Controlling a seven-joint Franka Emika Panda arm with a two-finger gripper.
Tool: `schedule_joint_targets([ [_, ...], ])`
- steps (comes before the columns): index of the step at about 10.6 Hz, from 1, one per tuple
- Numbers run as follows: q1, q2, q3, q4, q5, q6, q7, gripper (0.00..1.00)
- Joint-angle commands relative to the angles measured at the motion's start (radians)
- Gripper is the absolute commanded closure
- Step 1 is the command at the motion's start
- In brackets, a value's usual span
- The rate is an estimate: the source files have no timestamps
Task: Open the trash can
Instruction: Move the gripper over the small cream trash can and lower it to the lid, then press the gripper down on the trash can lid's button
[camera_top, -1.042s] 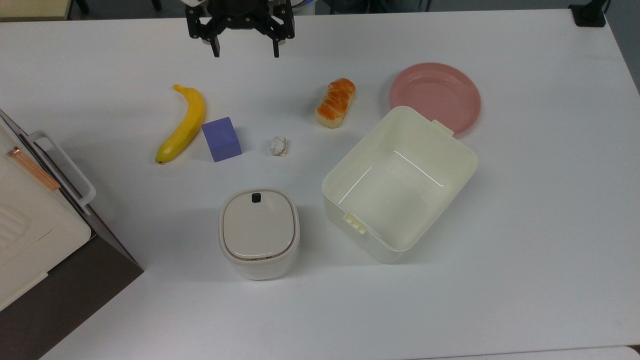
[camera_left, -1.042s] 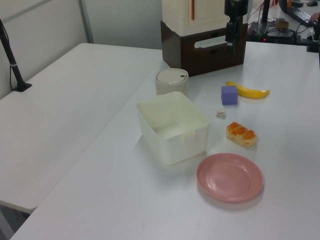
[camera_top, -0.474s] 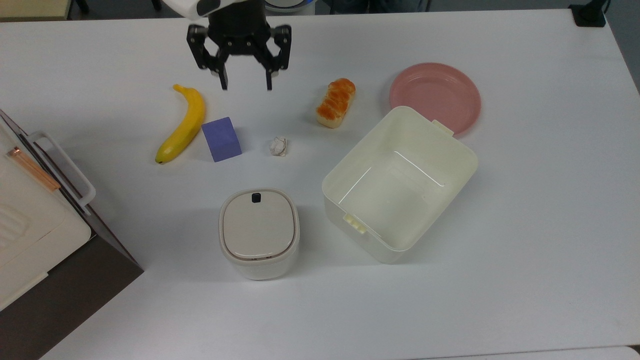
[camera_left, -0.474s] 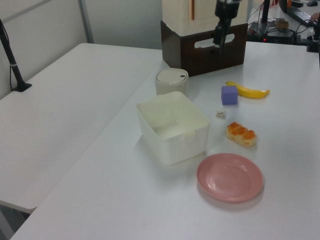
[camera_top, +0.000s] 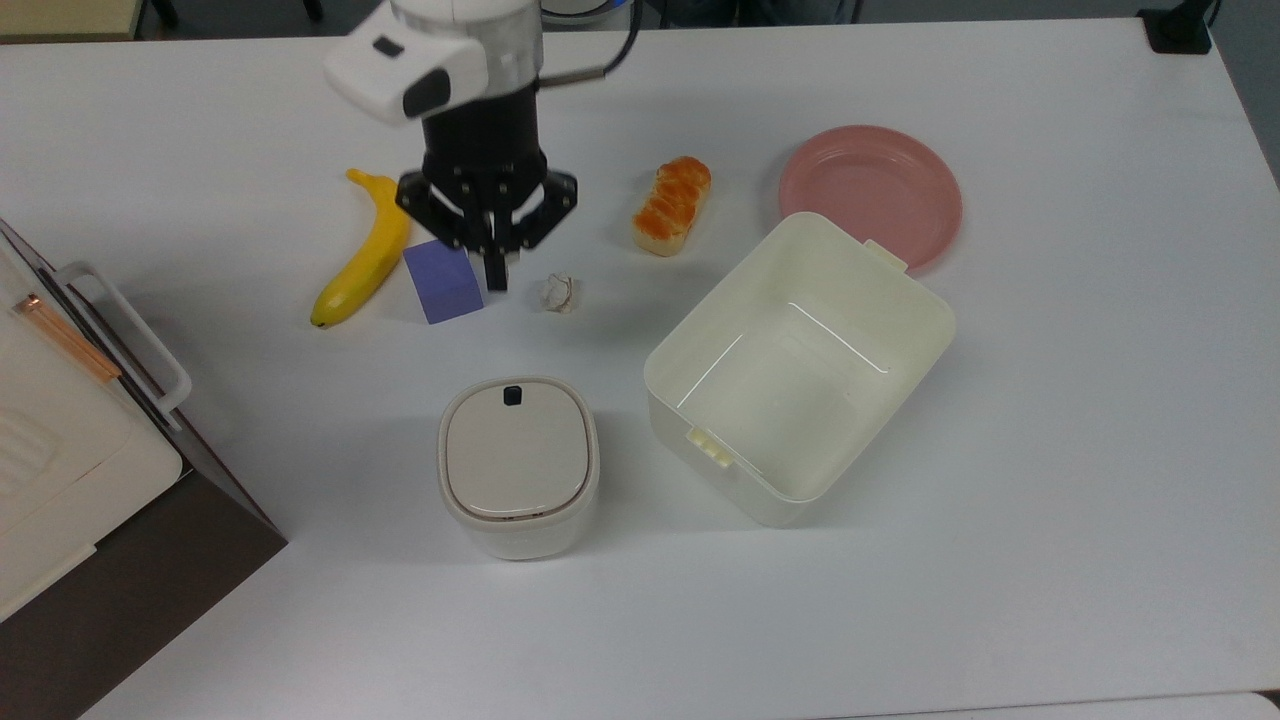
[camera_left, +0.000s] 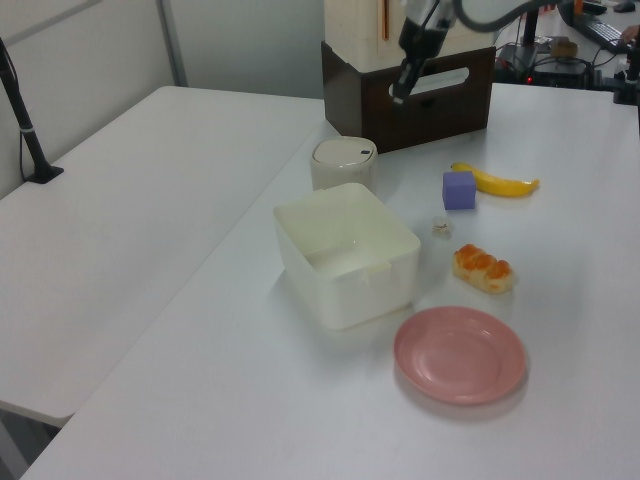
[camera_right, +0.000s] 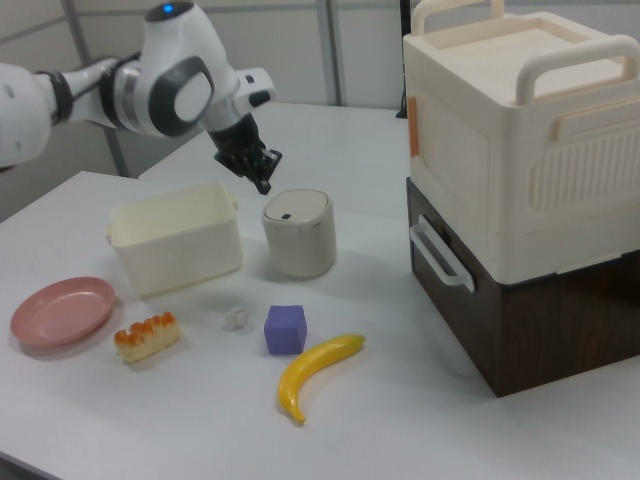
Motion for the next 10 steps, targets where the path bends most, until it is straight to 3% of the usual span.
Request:
schedule_joint_targets([
  [1, 0.037, 0.091, -0.010, 0.015, 0.022, 0.147, 0.052, 0.99],
  [4, 0.051, 0.176, -0.011, 0.016, 0.020, 0.286, 0.082, 0.99],
  [10, 0.050, 0.194, -0.011, 0.016, 0.023, 0.296, 0.085, 1.00],
])
